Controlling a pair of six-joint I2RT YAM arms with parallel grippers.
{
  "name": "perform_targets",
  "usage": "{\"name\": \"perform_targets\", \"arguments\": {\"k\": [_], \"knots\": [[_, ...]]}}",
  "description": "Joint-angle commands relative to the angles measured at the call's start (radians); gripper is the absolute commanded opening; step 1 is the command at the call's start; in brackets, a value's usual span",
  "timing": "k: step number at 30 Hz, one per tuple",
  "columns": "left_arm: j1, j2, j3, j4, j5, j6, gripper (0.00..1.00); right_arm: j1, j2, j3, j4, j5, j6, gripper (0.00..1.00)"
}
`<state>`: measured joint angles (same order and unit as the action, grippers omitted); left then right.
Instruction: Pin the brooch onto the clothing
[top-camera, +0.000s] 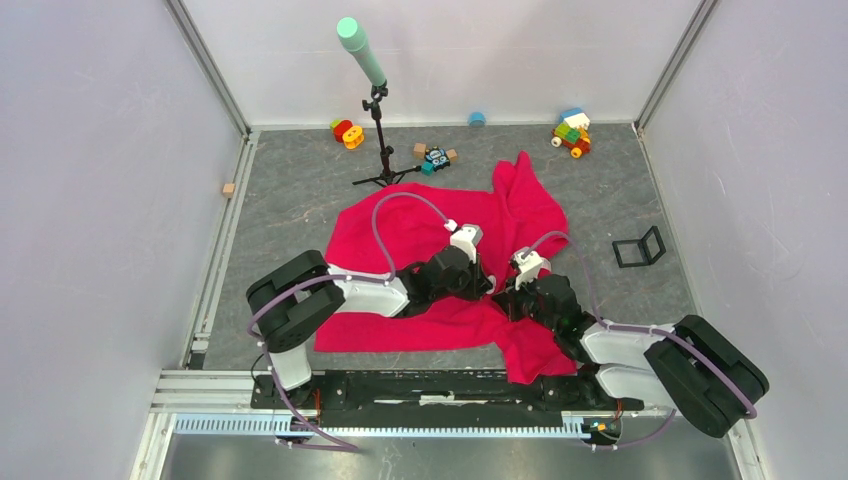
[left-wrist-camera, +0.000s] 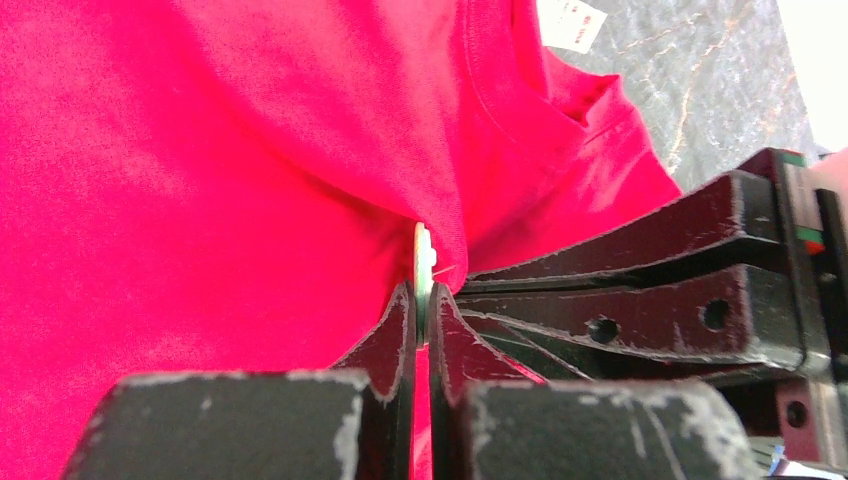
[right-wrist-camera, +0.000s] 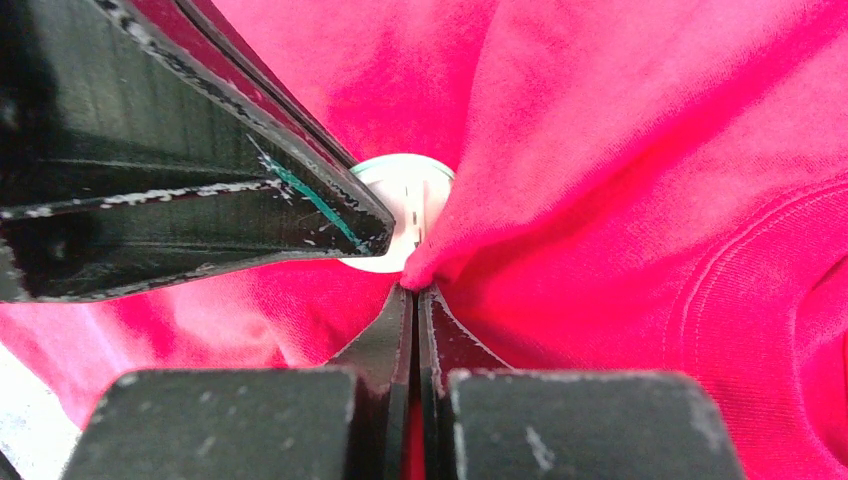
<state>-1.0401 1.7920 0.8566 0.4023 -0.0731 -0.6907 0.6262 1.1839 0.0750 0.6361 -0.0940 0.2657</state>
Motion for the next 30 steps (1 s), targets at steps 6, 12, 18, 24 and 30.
{"name": "perform_targets", "arguments": {"k": [6, 12, 18, 24, 30], "knots": [[-0.011, -0.067, -0.013, 0.130, 0.045, 0.057, 0.02, 0.000, 0.020, -0.012, -0.078, 0.013, 0.008, 0.00], [-0.011, -0.090, 0.053, -0.137, -0.117, 0.113, 0.02, 0.000, -0.084, -0.036, -0.091, 0.036, 0.023, 0.00], [-0.026, -0.021, 0.210, -0.406, -0.182, 0.211, 0.02, 0.001, -0.175, -0.065, -0.099, 0.059, 0.016, 0.00], [-0.061, 0.071, 0.349, -0.598, -0.264, 0.222, 0.02, 0.001, -0.185, -0.099, -0.074, 0.056, 0.016, 0.00], [-0.100, 0.072, 0.389, -0.708, -0.395, 0.158, 0.02, 0.001, -0.196, -0.106, -0.067, 0.062, 0.020, 0.00]]}}
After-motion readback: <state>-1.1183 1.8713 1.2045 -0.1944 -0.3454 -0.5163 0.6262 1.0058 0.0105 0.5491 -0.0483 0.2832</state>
